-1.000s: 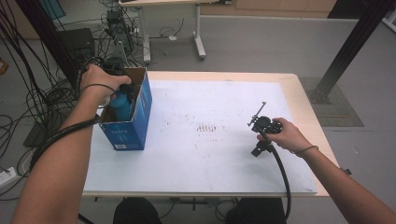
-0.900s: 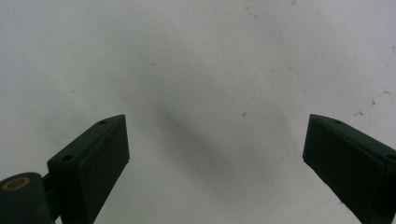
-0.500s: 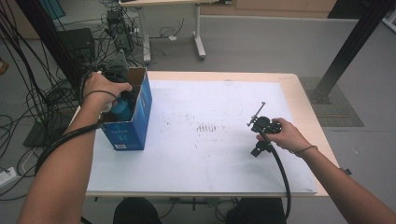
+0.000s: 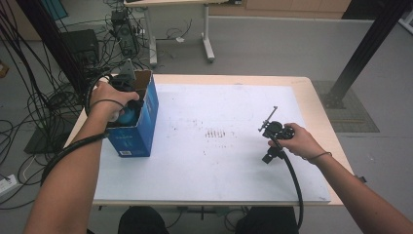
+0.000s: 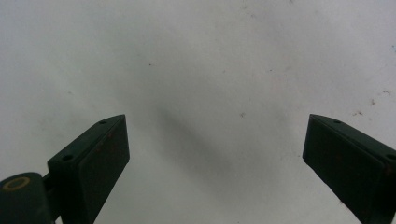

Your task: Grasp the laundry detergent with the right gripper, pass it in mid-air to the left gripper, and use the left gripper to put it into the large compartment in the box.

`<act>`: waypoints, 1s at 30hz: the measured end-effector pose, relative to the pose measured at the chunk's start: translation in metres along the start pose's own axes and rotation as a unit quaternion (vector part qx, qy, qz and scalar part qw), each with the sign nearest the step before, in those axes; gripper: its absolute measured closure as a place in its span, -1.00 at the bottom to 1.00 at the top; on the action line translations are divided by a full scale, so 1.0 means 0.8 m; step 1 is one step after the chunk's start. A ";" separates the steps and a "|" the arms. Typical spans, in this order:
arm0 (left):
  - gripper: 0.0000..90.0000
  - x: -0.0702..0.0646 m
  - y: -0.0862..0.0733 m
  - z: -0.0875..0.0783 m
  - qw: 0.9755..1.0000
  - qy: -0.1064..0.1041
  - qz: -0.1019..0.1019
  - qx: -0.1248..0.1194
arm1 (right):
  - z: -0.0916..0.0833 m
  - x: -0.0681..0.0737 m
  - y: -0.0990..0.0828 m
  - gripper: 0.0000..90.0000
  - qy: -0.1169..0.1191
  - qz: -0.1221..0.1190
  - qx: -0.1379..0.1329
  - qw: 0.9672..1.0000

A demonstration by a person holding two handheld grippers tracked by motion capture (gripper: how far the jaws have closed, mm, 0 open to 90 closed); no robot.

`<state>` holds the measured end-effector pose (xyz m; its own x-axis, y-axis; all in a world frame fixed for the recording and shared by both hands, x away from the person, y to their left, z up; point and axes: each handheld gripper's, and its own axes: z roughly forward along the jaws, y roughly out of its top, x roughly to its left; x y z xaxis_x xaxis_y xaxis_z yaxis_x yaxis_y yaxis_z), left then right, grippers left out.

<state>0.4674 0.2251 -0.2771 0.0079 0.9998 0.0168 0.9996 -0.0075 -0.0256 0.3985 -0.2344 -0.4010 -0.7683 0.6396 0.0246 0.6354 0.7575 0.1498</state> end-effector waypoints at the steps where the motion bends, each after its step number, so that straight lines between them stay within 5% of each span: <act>1: -0.17 0.000 0.000 0.001 1.000 0.001 0.000 0.000 | 0.001 -0.001 0.000 -0.84 -0.001 -0.003 0.000 1.000; 30: -0.18 0.001 -0.001 0.002 1.000 -0.004 -0.002 0.007 | 0.001 0.000 0.001 -0.83 0.000 -0.003 0.001 1.000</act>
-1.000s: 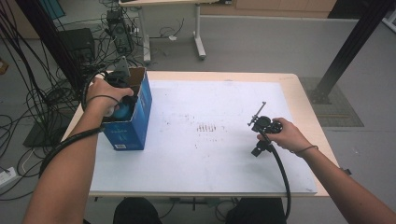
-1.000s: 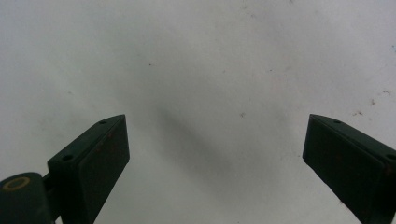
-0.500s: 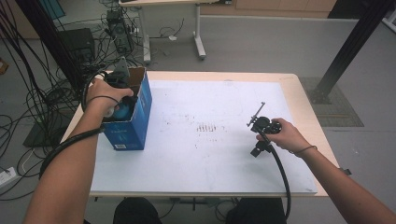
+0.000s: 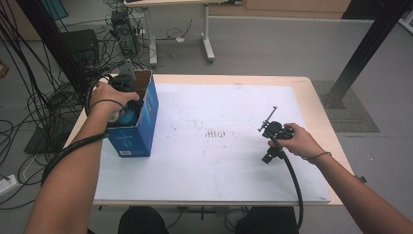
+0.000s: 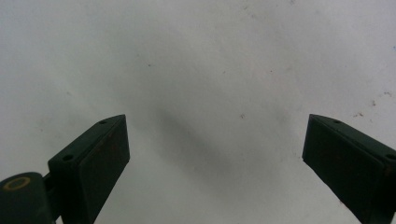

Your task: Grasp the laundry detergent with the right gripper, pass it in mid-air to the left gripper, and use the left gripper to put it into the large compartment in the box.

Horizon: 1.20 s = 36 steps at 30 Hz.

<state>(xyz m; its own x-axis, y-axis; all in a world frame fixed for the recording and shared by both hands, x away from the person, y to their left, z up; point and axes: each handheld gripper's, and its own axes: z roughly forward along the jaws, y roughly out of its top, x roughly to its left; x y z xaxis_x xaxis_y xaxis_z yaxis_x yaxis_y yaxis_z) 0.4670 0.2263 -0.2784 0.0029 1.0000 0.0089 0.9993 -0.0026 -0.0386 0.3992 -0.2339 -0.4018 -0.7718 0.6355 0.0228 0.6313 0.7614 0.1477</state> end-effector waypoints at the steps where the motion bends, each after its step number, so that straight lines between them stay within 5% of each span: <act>1: -0.18 0.000 0.000 0.000 1.000 0.000 0.000 0.000 | 0.000 0.000 0.000 -0.83 0.000 0.000 0.000 1.000; 36: -0.18 -0.001 0.001 0.000 1.000 0.000 -0.001 0.007 | 0.002 0.002 0.002 -0.84 0.005 -0.006 -0.002 1.000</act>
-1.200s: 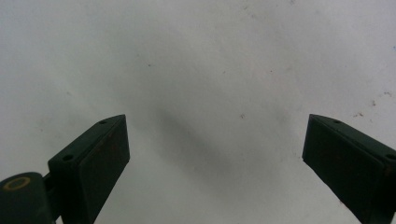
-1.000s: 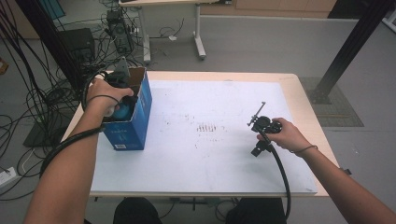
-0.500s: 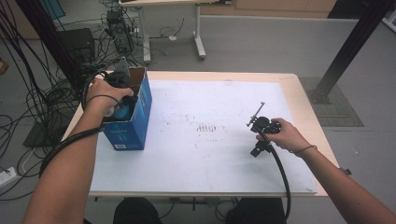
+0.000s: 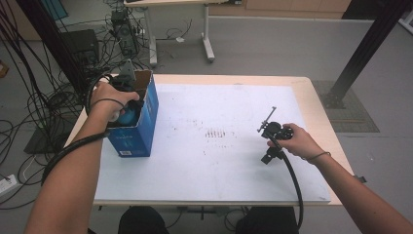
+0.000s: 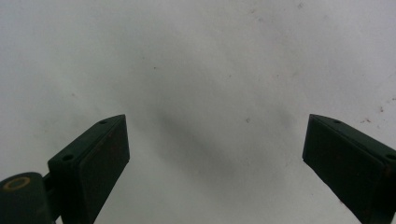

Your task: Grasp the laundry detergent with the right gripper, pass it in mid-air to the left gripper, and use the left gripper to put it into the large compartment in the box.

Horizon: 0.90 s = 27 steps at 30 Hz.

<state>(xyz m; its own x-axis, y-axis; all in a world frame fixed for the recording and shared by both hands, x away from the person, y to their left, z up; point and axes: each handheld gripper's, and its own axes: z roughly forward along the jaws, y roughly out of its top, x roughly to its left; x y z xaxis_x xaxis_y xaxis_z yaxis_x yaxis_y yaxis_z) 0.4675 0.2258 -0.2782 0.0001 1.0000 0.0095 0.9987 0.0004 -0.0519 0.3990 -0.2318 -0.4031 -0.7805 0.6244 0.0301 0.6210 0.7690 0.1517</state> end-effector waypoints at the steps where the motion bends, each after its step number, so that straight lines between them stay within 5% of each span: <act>1: -0.18 0.000 0.000 0.000 1.000 0.000 0.000 -0.001 | 0.000 0.000 0.000 -0.84 0.000 -0.001 0.000 1.000; 27: -0.22 0.003 -0.001 -0.001 1.000 -0.004 -0.006 -0.008 | -0.002 0.001 0.001 -0.83 -0.004 -0.001 0.000 1.000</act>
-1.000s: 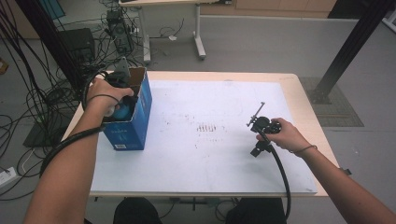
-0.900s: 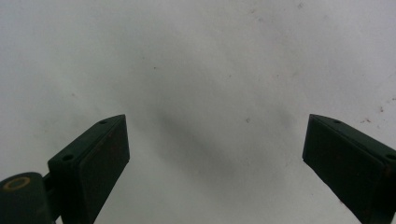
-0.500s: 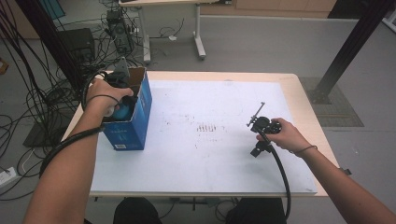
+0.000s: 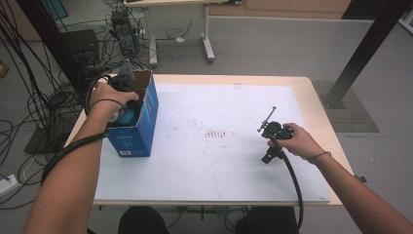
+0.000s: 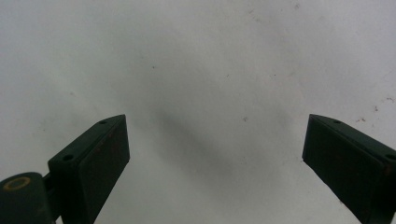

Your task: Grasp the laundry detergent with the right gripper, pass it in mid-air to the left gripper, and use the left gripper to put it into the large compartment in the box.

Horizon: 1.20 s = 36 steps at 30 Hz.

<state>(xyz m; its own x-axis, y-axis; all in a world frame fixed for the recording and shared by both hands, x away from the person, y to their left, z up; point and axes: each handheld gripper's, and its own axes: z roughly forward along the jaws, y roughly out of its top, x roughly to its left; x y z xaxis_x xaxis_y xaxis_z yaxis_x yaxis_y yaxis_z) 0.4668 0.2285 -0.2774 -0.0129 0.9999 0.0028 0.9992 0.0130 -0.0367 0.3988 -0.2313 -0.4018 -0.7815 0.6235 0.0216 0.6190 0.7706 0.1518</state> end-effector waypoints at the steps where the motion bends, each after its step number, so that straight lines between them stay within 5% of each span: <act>1: -0.25 0.000 0.000 -0.001 1.000 0.001 -0.002 0.001 | 0.000 0.000 0.000 -0.83 -0.001 -0.002 0.000 1.000; 14: -0.27 -0.001 -0.005 -0.024 1.000 -0.003 -0.006 -0.010 | -0.001 0.001 0.001 -0.83 -0.002 -0.002 -0.002 1.000; 36: -0.33 -0.015 -0.034 -0.118 0.999 0.011 0.004 -0.043 | -0.015 0.008 0.005 -0.83 -0.009 -0.008 -0.008 1.000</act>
<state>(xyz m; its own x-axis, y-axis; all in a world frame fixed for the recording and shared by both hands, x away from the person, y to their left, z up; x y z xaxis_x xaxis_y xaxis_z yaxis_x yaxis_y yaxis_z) 0.4431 0.2155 -0.1822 -0.0042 0.9997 0.0240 0.9988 0.0031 0.0490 0.3955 -0.2261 -0.3890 -0.7902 0.6128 0.0008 0.6042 0.7789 0.1684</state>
